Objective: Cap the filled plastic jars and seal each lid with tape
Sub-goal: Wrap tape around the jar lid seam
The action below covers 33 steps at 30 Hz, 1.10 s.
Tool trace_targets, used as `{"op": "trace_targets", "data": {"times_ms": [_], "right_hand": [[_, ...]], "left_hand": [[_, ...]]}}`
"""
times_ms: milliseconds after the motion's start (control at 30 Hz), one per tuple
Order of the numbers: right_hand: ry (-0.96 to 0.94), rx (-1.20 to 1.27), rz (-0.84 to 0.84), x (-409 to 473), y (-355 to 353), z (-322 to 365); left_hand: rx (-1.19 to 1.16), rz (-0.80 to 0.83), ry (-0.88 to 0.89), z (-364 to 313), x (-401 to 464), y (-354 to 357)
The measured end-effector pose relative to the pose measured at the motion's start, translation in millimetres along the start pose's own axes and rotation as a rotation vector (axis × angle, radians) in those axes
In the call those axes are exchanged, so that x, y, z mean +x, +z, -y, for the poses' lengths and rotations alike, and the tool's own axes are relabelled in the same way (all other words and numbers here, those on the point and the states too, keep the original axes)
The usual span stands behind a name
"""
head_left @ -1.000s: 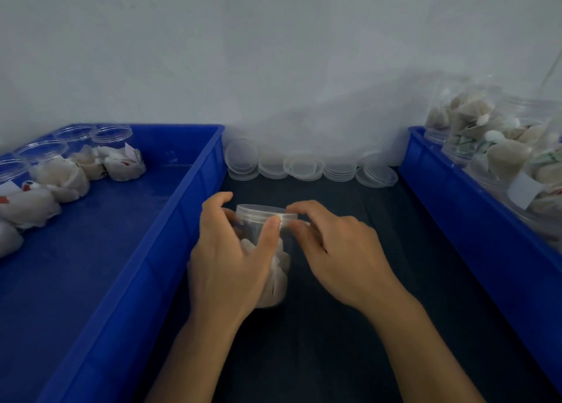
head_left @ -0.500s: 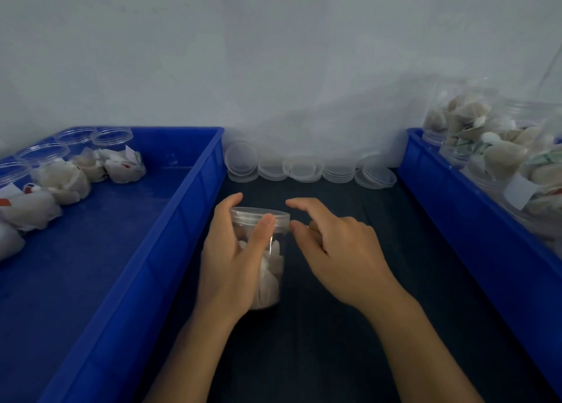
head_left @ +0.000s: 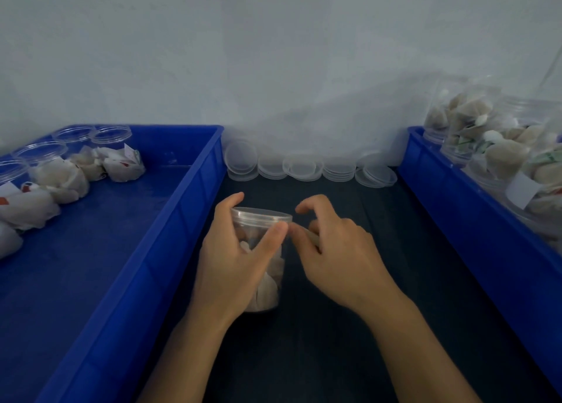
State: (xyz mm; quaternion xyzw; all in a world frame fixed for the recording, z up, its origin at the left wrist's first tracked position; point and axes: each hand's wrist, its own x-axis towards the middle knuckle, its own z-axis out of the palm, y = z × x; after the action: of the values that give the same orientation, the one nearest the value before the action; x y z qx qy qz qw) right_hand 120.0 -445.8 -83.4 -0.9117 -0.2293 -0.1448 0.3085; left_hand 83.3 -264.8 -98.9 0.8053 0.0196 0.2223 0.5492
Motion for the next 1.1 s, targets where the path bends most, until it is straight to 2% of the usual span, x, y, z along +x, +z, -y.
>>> {"op": "trace_targets", "data": {"times_ms": [133,267,367,467,667,900,1100], "right_hand": [[0.2,0.098,0.14,0.8,0.6,-2.1],[0.222,0.247,0.33,1.0,-0.4,-2.8],[0.229,0.321,0.381,2.0,-5.2,-4.0],[0.229,0.278,0.349,2.6,-5.5,-3.6],[0.18,0.208,0.164,3.8,-5.4,-3.5],[0.063,0.016,0.091,1.6,-4.9,2.9],[0.028,-0.035,0.07,1.2,-6.4,-0.6]], "left_hand": [[0.1,-0.105,0.037,-0.7,-0.8,-1.2],[0.241,-0.106,0.067,-2.3,-2.1,-1.1],[0.316,-0.102,0.078,-2.8,-4.6,1.9],[0.349,-0.081,0.086,-4.8,-6.3,7.8],[0.31,-0.09,0.045,-6.6,-5.9,12.6],[0.279,-0.128,0.039,-6.5,-7.0,12.9],[0.269,-0.104,0.06,-4.5,-4.1,13.3]]}}
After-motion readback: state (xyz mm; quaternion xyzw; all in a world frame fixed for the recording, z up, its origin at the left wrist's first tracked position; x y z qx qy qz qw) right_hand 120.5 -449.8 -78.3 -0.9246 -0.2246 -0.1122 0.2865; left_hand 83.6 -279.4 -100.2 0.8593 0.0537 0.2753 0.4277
